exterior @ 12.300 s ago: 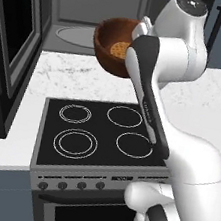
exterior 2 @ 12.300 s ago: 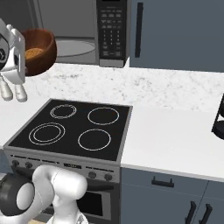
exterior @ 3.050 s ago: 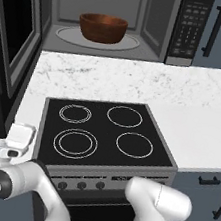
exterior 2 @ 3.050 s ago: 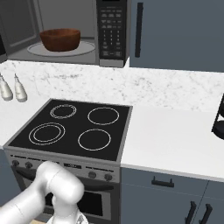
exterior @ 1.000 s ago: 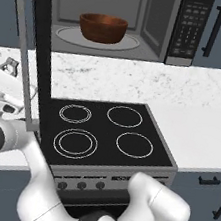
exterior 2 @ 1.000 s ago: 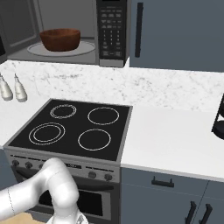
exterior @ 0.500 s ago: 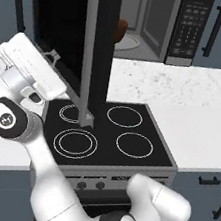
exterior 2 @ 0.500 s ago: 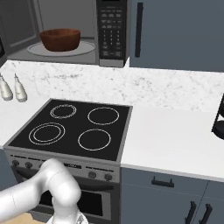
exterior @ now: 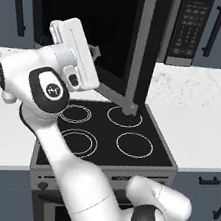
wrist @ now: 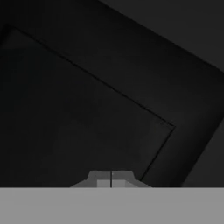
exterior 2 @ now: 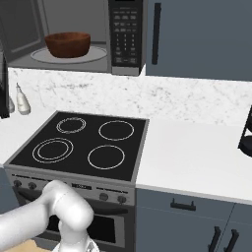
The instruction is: Open the microwave, place the bowl with waffle inside the microwave, then close the microwave door and turn it on.
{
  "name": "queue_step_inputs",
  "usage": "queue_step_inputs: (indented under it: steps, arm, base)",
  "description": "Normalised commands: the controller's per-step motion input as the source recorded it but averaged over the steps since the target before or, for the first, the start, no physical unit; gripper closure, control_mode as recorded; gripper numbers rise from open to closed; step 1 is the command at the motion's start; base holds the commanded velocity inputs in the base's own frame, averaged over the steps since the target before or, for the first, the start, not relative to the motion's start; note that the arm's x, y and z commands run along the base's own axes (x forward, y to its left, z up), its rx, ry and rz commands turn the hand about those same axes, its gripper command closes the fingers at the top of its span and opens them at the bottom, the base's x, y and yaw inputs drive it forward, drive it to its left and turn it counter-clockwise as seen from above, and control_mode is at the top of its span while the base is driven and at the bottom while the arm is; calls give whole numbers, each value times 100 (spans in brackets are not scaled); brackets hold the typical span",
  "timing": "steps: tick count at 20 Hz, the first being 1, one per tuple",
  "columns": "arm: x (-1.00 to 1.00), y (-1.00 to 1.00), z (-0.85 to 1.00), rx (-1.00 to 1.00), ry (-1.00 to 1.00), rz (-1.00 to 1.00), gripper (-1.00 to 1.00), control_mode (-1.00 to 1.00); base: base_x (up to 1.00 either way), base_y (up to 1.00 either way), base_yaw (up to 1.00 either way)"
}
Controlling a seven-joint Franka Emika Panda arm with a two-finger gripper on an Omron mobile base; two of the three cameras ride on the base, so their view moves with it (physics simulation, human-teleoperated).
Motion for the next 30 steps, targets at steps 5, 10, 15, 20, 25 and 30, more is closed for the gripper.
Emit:
queue_step_inputs:
  steps: [5, 10, 15, 20, 25, 30]
  arm:
    - [76, -100, 2, 33, 9, 12, 100, -100]
    - [100, -100, 0, 28, 0, 14, 100, -100]
    - [100, -85, -3, 21, -1, 15, 100, -100]
    - [100, -68, -1, 17, -4, 18, 100, -100]
    - [100, -44, -3, 13, -4, 25, 100, -100]
    - [100, -33, -12, 9, 0, 26, 100, -100]
  base:
    - [0, 0, 0]
    - [0, 0, 0]
    - [0, 0, 0]
    - [0, 0, 0]
    - [0, 0, 0]
    - [0, 0, 0]
